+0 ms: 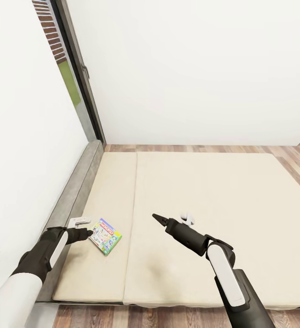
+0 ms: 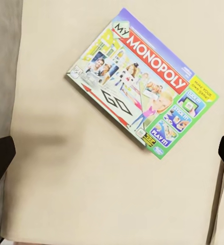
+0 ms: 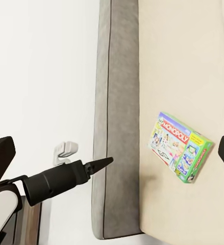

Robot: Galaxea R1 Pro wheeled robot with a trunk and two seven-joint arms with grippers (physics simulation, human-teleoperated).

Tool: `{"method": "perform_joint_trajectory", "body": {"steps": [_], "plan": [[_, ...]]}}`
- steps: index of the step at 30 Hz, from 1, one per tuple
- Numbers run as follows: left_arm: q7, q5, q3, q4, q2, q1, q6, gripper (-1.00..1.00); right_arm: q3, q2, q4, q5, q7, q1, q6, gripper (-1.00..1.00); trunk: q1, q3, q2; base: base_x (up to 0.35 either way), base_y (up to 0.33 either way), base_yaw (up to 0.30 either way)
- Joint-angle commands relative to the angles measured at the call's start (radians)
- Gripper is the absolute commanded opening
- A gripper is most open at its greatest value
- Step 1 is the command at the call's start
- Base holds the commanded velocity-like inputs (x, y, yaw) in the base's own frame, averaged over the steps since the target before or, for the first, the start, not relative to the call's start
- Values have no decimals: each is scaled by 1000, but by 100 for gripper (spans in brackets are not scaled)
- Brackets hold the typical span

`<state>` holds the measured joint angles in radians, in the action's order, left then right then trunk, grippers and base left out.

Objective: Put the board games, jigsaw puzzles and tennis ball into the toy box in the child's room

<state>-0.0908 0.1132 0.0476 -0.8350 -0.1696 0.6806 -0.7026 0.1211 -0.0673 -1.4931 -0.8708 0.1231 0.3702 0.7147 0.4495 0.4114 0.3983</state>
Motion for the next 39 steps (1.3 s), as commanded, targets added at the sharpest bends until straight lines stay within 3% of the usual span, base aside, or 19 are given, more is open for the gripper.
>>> {"method": "perform_joint_trajectory", "body": {"steps": [1, 21, 27, 34, 39], "plan": [[0, 8, 2, -1, 0, 1, -6, 100, -1, 0, -1, 3, 4, 1, 5, 100, 1, 2, 2, 0, 0, 0], [3, 11, 7, 3, 3, 9, -20, 100, 0, 3, -6, 3, 4, 1, 6, 100, 1, 2, 2, 0, 0, 0], [5, 10, 9, 39, 19, 106, -24, 100, 0, 4, -7, 3, 4, 1, 6, 100, 1, 2, 2, 0, 0, 0], [11, 10, 9, 177, 34, 201, -8, 100, 0, 2, -7, 3, 3, 1, 6, 100, 1, 2, 2, 0, 0, 0], [14, 8, 8, 234, 48, 254, 48, 100, 0, 1, -7, 5, 0, 1, 5, 100, 1, 2, 2, 0, 0, 0]]}}
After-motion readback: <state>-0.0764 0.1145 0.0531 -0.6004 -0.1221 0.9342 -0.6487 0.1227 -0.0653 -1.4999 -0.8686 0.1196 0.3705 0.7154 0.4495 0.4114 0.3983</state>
